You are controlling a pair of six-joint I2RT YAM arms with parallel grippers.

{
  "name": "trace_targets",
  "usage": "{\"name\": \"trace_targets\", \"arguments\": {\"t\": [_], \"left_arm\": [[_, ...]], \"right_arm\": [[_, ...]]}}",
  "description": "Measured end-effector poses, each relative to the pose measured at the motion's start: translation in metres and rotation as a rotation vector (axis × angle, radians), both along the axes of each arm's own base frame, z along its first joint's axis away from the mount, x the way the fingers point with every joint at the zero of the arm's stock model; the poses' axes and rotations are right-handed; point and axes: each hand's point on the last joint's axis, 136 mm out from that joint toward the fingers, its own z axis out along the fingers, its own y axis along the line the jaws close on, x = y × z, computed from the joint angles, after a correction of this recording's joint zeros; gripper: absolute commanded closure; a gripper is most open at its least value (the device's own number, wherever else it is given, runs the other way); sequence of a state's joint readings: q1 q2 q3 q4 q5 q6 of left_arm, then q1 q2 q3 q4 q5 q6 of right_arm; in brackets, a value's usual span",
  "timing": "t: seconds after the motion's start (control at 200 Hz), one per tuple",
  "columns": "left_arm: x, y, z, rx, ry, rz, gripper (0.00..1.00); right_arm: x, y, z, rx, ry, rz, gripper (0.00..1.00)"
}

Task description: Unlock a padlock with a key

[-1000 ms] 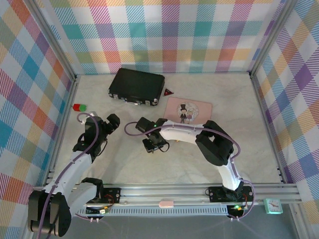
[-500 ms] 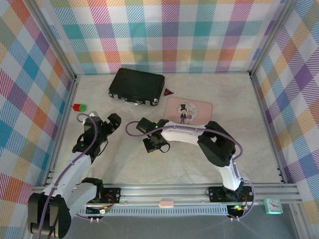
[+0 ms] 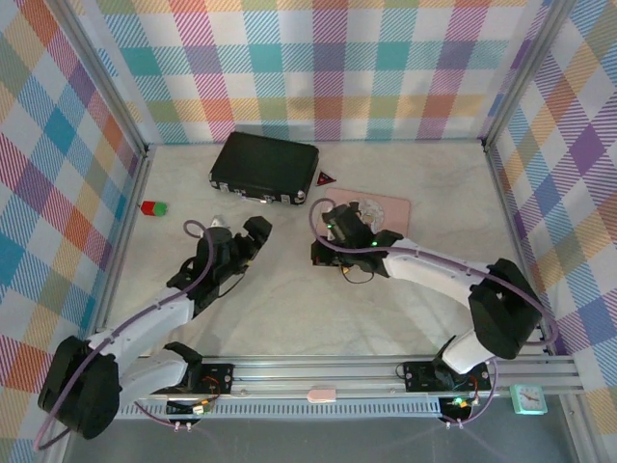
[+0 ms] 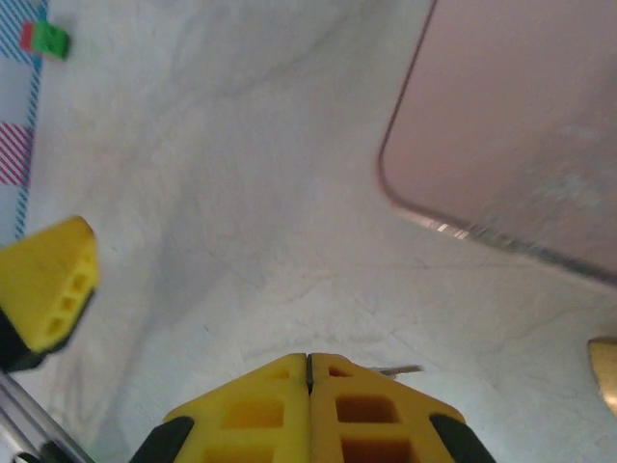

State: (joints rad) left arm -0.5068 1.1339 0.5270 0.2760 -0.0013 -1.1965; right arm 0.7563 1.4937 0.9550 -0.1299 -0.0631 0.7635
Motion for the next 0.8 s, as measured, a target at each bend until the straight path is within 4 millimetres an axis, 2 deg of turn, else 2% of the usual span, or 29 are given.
{"name": "trace_targets", "arguments": {"t": [0.185,0.425,0.56,0.8], "left_arm": [[0.01,-0.027,-0.019,-0.137,0.111,0.034,0.02],[0.019,-0.046,-0.022,-0.35,0.199,0.096,0.05],[0.023,-0.055,-0.029,-0.446,0.25,0.119,0.06],[0.027,-0.07,-0.013,-0.571,0.26,0.104,0.09]], "right_arm": [[0.013,0.009,0.021,0.107,-0.052,0.008,1.0],[0.017,0.029,0.052,0.236,-0.135,0.072,1.0],[0.018,0.039,0.059,0.285,-0.158,0.109,1.0],[0.016,0.047,0.063,0.325,-0.168,0.154,1.0]]}}
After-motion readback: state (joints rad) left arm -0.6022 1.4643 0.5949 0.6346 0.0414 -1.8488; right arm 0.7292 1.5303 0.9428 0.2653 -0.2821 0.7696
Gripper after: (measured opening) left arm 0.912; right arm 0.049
